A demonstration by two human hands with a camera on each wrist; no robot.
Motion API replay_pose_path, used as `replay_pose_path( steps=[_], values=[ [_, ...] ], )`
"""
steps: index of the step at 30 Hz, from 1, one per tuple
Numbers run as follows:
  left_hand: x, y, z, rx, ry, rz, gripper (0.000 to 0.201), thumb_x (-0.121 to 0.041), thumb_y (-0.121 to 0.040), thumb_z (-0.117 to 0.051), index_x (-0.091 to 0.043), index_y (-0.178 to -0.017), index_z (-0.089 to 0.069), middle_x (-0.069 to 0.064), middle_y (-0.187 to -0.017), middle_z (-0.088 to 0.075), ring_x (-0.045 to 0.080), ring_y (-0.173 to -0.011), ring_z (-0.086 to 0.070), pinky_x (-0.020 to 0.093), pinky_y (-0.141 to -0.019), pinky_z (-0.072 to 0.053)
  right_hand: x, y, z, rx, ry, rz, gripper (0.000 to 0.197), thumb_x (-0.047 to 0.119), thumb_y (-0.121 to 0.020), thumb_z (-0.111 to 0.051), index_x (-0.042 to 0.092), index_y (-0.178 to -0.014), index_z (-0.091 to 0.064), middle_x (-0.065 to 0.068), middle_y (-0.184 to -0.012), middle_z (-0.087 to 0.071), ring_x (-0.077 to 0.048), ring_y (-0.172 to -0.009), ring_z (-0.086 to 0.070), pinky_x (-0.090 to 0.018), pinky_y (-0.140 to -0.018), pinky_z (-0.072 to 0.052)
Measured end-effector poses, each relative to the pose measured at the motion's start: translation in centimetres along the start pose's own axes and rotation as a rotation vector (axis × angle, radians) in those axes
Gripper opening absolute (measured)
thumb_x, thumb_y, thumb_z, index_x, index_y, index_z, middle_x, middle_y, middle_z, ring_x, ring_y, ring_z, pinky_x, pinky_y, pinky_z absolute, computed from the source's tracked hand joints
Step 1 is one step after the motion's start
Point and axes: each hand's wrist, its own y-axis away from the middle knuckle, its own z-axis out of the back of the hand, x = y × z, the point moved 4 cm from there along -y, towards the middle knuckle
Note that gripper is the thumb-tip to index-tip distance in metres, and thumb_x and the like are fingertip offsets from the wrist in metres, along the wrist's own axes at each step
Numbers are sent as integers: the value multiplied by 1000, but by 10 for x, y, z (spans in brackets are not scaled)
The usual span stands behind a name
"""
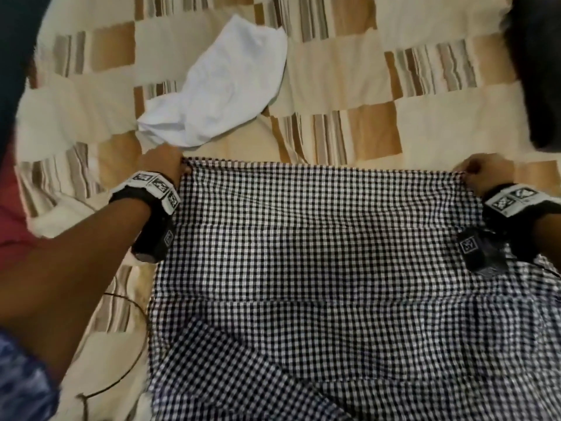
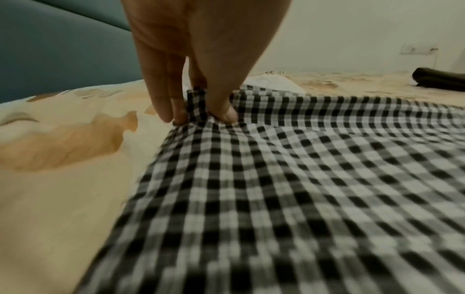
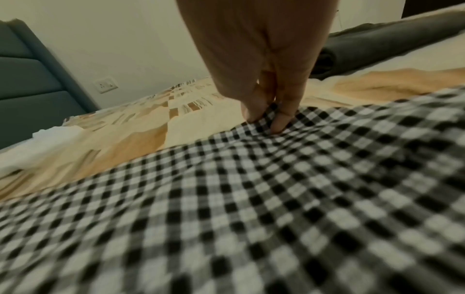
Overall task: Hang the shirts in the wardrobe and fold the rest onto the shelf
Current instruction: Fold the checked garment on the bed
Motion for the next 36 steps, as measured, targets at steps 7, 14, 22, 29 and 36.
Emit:
replay_pose_path(
  steps=[7, 14, 22, 29, 36],
  values=[
    [-31, 130, -24, -252, 273, -82, 47, -10, -86, -60, -5, -129, -43, 19, -128, -45, 38, -117, -40, 47, -95, -36, 37, 72, -27, -99, -16, 386, 54, 14, -79, -53, -10, -127, -44, -35, -120, -49, -50, -112, -45, -51, -98, -32],
    [-32, 266, -93, -81, 443, -163, 18, -17, -90, -56, -7, -105, -56, 9, -91, -60, 27, -84, -54, 36, -74, -42, 84, 203, -77, 83, -100, 743, 38, 4, -83, -59, -2, -121, -53, -22, -121, -55, -39, -111, -51, -46, -97, -39],
    [37, 377, -118, -205, 481, 357, 25, -19, -96, -43, -5, -115, -51, 19, -110, -58, 37, -101, -52, 47, -85, -43, 97, 313, -98, 295, -250, 956, 33, 20, -89, -53, 3, -117, -57, -10, -100, -62, -23, -93, -54, -28, -81, -42],
    [21, 457, -173, -20, 1022, 790, 43, -40, -84, -66, -10, -112, -53, 6, -89, -59, 30, -93, -59, 36, -81, -47, 80, 374, -134, 603, -167, 748, 49, 37, -92, -56, 16, -135, -43, -2, -109, -57, -16, -93, -53, -21, -74, -35],
    [54, 465, -168, -169, 974, 656, 53, -28, -74, -78, -10, -116, -50, 1, -103, -53, 18, -93, -51, 32, -82, -44, 113, 398, -152, 630, -257, 613, 57, 41, -85, -64, 7, -129, -49, -7, -122, -60, -24, -110, -57, -22, -86, -40]
  ],
)
